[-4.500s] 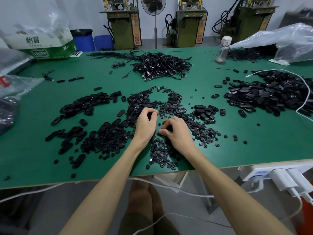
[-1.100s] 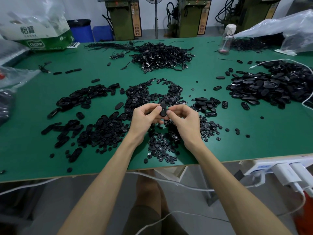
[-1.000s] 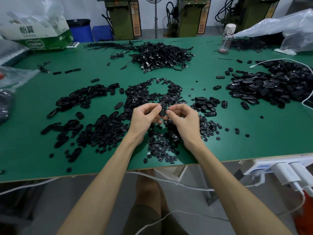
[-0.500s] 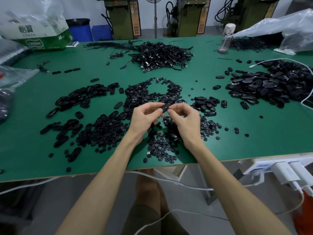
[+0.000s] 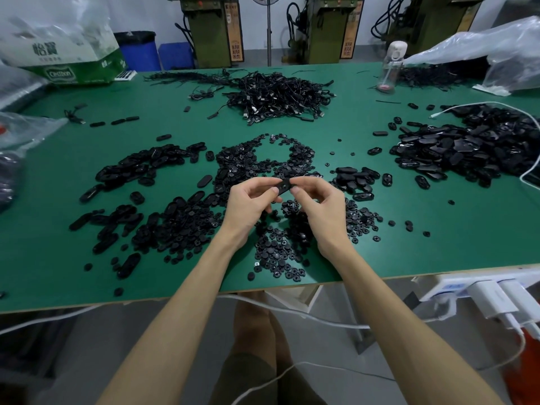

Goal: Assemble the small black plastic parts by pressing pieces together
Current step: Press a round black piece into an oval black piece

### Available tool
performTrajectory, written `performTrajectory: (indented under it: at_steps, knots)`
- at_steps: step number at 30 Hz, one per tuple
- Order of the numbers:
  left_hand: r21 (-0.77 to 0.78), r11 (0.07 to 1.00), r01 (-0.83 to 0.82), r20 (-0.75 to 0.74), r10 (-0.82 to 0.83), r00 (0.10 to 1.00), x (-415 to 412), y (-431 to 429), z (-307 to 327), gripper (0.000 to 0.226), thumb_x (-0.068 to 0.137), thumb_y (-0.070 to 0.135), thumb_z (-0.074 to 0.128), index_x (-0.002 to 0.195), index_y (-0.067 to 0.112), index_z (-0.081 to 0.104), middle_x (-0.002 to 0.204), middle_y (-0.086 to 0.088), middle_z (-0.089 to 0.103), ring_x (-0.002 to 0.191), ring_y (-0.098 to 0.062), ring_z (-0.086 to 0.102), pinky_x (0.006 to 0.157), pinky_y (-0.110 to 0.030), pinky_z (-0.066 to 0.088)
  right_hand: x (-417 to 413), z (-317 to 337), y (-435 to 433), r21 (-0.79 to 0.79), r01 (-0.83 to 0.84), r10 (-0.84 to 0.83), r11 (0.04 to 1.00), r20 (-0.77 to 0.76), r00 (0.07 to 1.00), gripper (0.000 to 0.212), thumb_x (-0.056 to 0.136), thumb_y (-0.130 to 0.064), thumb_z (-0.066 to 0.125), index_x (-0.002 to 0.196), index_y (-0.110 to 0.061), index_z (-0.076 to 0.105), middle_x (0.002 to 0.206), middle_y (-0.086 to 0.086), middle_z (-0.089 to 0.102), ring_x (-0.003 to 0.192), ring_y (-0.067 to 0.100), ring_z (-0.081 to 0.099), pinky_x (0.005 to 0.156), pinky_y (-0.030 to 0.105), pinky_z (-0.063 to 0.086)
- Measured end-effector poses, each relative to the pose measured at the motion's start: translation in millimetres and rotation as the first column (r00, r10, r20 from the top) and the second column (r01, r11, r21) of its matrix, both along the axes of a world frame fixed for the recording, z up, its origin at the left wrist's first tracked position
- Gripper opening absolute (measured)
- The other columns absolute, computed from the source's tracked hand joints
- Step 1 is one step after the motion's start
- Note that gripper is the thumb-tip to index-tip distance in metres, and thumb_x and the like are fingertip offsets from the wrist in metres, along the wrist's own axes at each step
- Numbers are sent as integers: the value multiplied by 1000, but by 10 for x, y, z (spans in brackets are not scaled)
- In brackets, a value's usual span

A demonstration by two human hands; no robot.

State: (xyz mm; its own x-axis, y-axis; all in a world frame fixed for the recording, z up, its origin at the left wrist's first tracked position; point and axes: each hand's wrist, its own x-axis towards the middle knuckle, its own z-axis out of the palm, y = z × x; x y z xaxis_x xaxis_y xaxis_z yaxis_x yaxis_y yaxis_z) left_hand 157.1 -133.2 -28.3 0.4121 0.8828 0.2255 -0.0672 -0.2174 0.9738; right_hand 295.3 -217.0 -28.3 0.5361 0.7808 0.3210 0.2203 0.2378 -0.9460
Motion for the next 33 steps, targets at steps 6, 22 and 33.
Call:
performTrajectory:
  at_steps: [6,22,33]
  knots:
    - [9,1000,11,0,-11,1000,-7,5,-4,19,94,2,71,110,9,77,91,-2,80,82,-16,76,64,-22,54,-9,-29,15,-16,19,-20,1000,-51,999,9,89,-15,79,96,-18,75,91,-2,77,89,17,72,83,34,59]
    - [26,996,84,-5,-84,996,3,-26,4,21,92,0,74,113,3,76,92,-10,80,83,-19,75,72,-25,58,-36,-5,-5,-77,123,-111,989,142,984,8,89,-16,79,94,-21,74,83,-9,73,77,4,66,75,21,54]
    - [24,995,100,-18,-99,995,-7,-35,19,23,92,2,73,115,3,75,97,-9,80,85,-22,76,71,-25,58,-67,52,-55,-94,133,-118,987,157,981,5,91,-15,77,88,-16,73,82,-3,72,80,14,67,80,37,56]
